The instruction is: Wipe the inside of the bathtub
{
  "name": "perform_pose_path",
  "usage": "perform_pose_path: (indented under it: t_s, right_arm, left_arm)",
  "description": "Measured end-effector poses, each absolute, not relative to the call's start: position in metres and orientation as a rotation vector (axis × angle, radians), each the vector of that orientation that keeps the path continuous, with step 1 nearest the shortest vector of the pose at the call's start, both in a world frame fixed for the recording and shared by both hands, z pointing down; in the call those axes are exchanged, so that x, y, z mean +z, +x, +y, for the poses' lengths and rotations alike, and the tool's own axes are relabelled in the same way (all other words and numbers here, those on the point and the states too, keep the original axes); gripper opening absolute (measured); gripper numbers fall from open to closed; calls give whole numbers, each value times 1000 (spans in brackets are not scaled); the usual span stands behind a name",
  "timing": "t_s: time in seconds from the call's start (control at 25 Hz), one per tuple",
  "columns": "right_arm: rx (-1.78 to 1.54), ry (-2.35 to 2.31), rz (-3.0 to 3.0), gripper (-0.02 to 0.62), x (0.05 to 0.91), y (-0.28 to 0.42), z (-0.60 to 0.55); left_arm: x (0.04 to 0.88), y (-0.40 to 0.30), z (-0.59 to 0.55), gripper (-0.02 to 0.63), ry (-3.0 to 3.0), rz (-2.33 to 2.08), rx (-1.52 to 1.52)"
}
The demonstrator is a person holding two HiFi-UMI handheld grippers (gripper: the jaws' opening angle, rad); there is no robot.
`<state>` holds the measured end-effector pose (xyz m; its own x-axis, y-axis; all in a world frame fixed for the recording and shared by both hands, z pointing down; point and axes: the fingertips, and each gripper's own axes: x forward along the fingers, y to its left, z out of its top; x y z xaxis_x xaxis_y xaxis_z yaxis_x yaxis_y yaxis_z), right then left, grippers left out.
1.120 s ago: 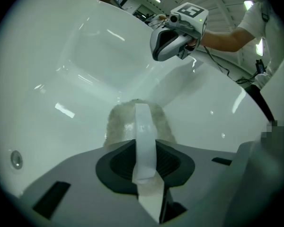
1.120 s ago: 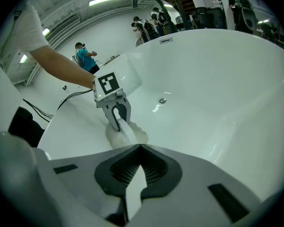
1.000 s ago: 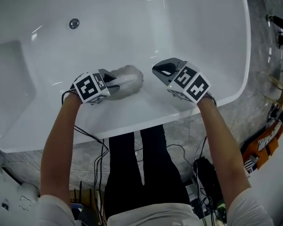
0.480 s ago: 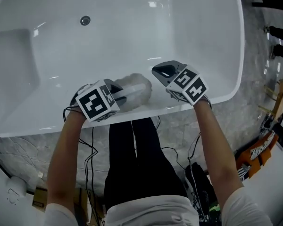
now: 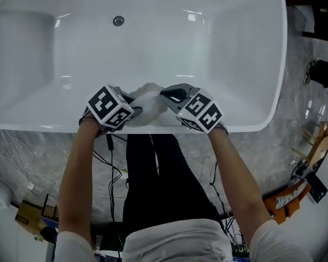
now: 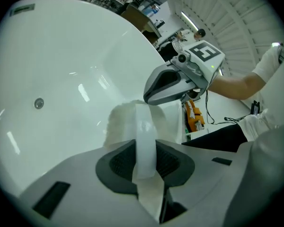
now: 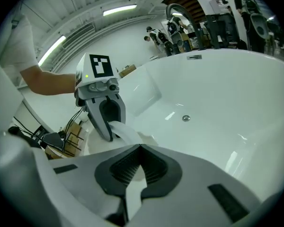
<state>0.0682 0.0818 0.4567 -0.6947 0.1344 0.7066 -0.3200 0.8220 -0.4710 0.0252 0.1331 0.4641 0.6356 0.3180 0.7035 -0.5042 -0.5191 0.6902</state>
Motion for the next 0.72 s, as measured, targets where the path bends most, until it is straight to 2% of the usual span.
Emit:
perform_pose_path:
  t_s: [0.44, 0.72]
  right_arm:
    - [706, 125, -2216, 18, 458, 71, 83]
    - [670, 47, -2237, 18, 454, 35, 103]
  left_arm:
    - [485, 26, 124, 97, 1772, -320, 988]
    - [490, -4, 130, 95, 1711, -334, 998]
